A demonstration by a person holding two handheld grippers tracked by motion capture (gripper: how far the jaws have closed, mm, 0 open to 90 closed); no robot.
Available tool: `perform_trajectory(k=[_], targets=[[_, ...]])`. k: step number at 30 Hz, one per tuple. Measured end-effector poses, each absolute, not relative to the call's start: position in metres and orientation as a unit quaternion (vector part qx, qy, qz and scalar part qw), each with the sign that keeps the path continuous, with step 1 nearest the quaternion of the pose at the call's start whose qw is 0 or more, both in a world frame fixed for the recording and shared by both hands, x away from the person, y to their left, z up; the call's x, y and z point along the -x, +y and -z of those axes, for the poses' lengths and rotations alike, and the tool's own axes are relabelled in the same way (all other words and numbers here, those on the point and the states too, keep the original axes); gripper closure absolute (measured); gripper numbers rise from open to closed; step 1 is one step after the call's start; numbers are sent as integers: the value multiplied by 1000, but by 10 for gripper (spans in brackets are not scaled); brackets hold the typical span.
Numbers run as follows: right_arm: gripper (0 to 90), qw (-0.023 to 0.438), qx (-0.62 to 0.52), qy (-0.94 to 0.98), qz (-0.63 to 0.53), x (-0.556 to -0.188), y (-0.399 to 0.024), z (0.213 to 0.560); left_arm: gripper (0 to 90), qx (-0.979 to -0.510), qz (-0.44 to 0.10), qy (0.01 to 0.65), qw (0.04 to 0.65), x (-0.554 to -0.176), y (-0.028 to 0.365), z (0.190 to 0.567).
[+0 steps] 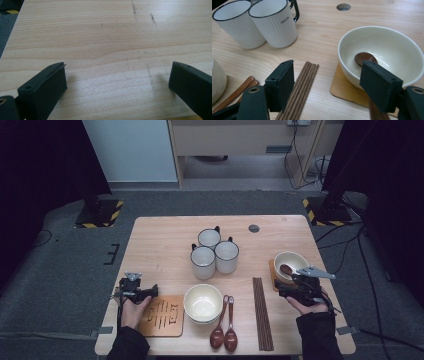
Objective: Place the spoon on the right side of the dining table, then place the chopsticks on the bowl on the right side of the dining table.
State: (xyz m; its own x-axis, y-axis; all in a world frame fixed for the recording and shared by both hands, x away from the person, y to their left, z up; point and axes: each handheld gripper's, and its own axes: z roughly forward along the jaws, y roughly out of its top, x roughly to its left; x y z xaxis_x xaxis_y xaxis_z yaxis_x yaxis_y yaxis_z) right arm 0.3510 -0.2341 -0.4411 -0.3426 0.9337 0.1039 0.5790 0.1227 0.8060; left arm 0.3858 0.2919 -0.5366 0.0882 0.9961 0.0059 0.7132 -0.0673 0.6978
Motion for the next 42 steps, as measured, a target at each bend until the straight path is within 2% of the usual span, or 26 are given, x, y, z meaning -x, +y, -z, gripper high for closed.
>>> perform_trajectory(k=[4,14,20,42], targets=[[323,230,-524,718,-395,-350,-227,443,5,-684,-256,625,276,-386,292,537],[340,229,-512,725,-399,-347,-217,449,5,-684,-256,625,276,-386,292,537],[379,230,-506,732,-393,-345,-211,454,5,-684,-256,625,276,-386,292,537],[404,217,-508,741,-381,-330,-207,474,5,-684,-256,625,276,-386,292,537]])
